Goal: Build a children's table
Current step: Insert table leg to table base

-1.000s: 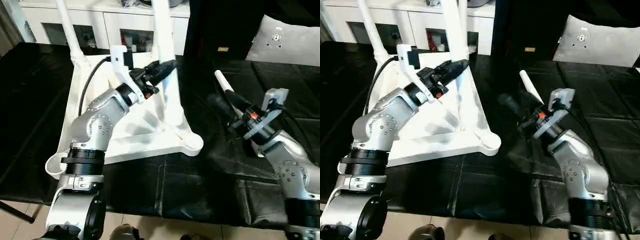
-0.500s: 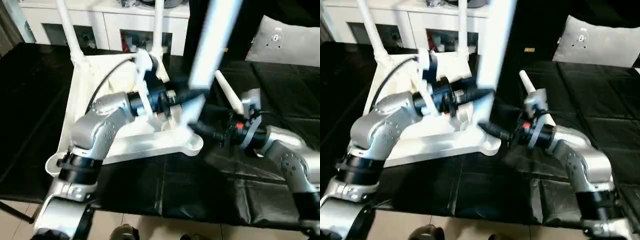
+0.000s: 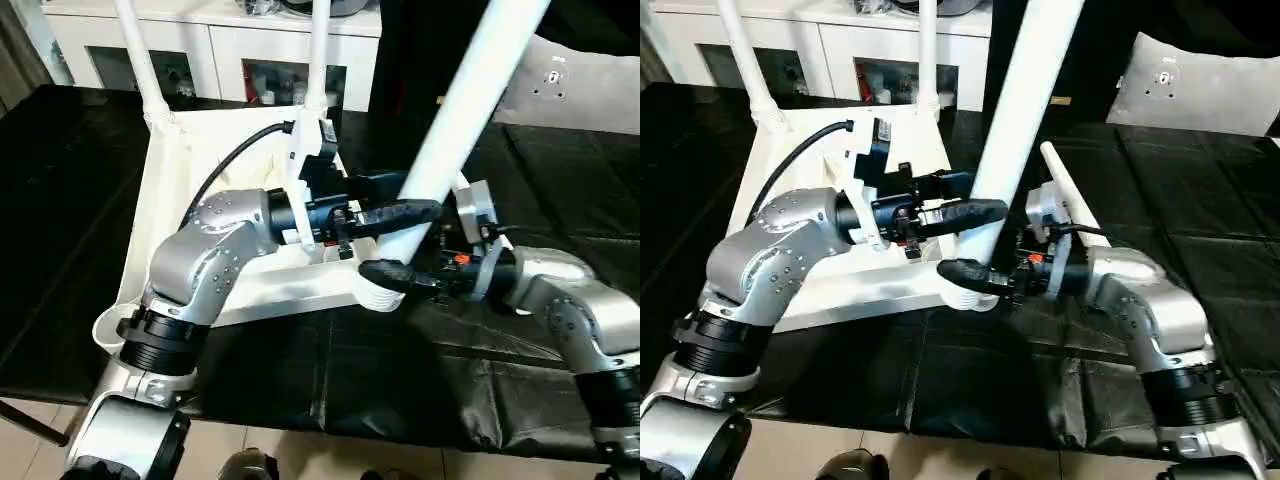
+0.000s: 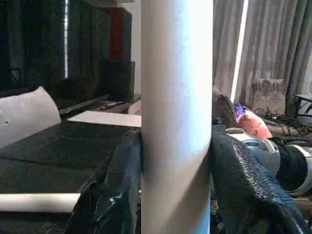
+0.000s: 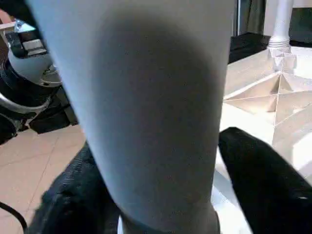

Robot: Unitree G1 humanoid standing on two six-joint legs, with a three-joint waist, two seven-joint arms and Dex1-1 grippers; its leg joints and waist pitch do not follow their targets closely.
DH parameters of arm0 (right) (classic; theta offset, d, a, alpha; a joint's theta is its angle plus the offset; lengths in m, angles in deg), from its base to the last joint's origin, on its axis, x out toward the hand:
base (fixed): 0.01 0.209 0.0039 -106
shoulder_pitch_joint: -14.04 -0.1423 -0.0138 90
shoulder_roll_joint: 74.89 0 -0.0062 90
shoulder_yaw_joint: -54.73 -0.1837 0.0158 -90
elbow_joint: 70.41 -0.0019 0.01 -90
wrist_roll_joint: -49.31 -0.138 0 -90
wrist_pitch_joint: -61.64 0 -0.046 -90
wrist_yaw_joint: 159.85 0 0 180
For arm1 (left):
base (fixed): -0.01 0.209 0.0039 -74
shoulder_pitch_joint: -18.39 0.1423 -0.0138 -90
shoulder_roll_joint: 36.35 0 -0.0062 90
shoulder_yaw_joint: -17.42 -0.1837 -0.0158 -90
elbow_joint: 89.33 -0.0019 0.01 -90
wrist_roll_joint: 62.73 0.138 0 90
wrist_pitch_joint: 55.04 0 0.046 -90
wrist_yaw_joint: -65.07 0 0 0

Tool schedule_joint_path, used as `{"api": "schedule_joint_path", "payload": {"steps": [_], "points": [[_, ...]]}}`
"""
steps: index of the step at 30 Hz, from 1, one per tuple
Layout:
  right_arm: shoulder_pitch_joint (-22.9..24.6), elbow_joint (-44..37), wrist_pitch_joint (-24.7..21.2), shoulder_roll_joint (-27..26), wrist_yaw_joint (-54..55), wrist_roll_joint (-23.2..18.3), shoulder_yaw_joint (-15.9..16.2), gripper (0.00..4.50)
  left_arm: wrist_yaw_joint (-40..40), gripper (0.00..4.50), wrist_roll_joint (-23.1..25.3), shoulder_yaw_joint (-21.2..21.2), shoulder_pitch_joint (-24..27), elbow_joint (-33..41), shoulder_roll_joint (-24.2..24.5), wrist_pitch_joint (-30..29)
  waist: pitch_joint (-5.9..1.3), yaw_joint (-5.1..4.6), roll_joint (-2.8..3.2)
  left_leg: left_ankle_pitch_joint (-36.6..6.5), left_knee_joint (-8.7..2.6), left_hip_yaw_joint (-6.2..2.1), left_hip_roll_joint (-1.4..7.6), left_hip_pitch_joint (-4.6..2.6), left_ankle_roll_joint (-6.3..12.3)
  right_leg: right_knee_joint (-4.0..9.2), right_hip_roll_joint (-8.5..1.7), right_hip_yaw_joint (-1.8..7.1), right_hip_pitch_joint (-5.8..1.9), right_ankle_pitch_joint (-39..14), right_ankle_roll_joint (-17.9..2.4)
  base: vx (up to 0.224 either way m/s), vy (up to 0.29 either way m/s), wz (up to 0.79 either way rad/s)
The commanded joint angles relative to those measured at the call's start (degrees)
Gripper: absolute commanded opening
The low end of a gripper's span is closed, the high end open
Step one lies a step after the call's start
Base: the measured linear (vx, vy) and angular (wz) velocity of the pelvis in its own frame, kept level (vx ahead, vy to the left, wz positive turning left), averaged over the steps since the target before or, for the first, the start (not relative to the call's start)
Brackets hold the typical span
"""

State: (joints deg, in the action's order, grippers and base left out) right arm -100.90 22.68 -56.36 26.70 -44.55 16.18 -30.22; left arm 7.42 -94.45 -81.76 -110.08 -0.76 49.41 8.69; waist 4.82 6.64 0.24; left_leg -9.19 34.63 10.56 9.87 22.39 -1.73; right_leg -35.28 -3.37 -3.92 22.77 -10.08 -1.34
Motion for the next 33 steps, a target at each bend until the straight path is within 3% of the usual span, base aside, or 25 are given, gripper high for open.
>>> {"api": "schedule_joint_path", "payload": {"steps": [1, 11, 20, 21, 22, 26, 29, 33], "points": [[-0.6, 0.3, 0.0, 0.1, -0.7, 0.1, 0.1, 3.16, -0.5, 1.82, -0.4, -0.5, -0.4, 1.5, -0.1, -0.4, -5.25, 0.22, -0.87, -8.8, -3.26, -1.29, 3.23, -1.15, 2.49, 4.49, -5.18, 2.8, -2.86, -16.0, -9.8, 0.0, 0.0, 0.0], [-0.2, 0.3, -1.0, 0.3, -1.4, 0.0, 0.2, 2.18, -1.2, 1.82, -0.2, -0.8, -0.6, 1.2, -0.3, -0.2, -5.26, 0.19, -0.88, -9.0, -3.25, -1.31, 3.26, -1.18, 2.4, 4.52, -5.16, 2.77, -2.87, -16.4, -9.6, 0.0, 0.0, 0.0], [0.0, 0.8, -0.2, -0.6, -0.1, 1.9, 0.7, 1.96, 0.1, 1.82, 1.7, -2.2, -0.8, 0.9, -0.1, -0.8, -5.29, 0.19, -0.9, -8.7, -3.24, -1.29, 3.24, -1.18, 2.22, 4.47, -5.22, 2.82, -2.88, -16.4, -9.5, 0.0, 0.0, 0.0], [0.0, 0.7, -0.5, -0.8, 0.3, 1.8, 0.6, 1.95, 0.3, 2.38, 1.1, -1.9, -0.8, 1.2, -0.5, -1.3, -5.29, 0.2, -0.9, -8.7, -3.22, -1.3, 3.2, -1.15, 2.27, 4.5, -5.22, 2.81, -2.9, -16.4, -9.5, 0.0, 0.0, 0.0], [0.1, 0.6, -0.4, -1.2, 0.8, 1.6, 0.4, 1.95, 0.4, 2.52, 0.4, -1.8, -0.7, 1.5, -0.7, -2.0, -5.3, 0.23, -0.85, -8.7, -3.2, -1.29, 3.19, -1.13, 2.27, 4.51, -5.22, 2.79, -2.9, -16.3, -9.7, 0.0, 0.0, 0.0], [-0.1, 0.8, -0.8, -3.5, 4.6, 1.2, -1.0, 1.94, -0.8, 2.73, -3.0, -2.0, 0.2, 4.2, -1.6, -4.7, -5.34, 0.11, -0.8, -8.7, -3.26, -1.33, 3.24, -1.13, 2.12, 4.43, -5.21, 2.75, -2.84, -15.8, -10.1, 0.0, 0.0, 0.0], [0.2, 0.7, -2.1, -3.4, 4.6, 2.4, 0.2, 1.94, -2.5, 2.96, -5.5, -3.6, 1.8, 7.1, -2.3, -6.9, -5.33, 0.11, -0.66, -9.0, -3.29, -1.36, 3.32, -1.2, 1.91, 4.3, -5.16, 2.79, -2.86, -15.4, -10.2, 0.0, 0.0, 0.0], [0.4, 0.5, -1.3, -3.9, 4.9, 2.4, -0.1, 1.94, -1.8, 3.36, -5.9, -3.6, 2.3, 7.5, -3.4, -7.0, -5.19, 0.1, -0.59, -9.8, -3.31, -1.29, 3.24, -1.28, 1.84, 4.65, -5.13, 2.84, -2.76, -16.6, -9.8, 0.0, 0.0, 0.0]]}}
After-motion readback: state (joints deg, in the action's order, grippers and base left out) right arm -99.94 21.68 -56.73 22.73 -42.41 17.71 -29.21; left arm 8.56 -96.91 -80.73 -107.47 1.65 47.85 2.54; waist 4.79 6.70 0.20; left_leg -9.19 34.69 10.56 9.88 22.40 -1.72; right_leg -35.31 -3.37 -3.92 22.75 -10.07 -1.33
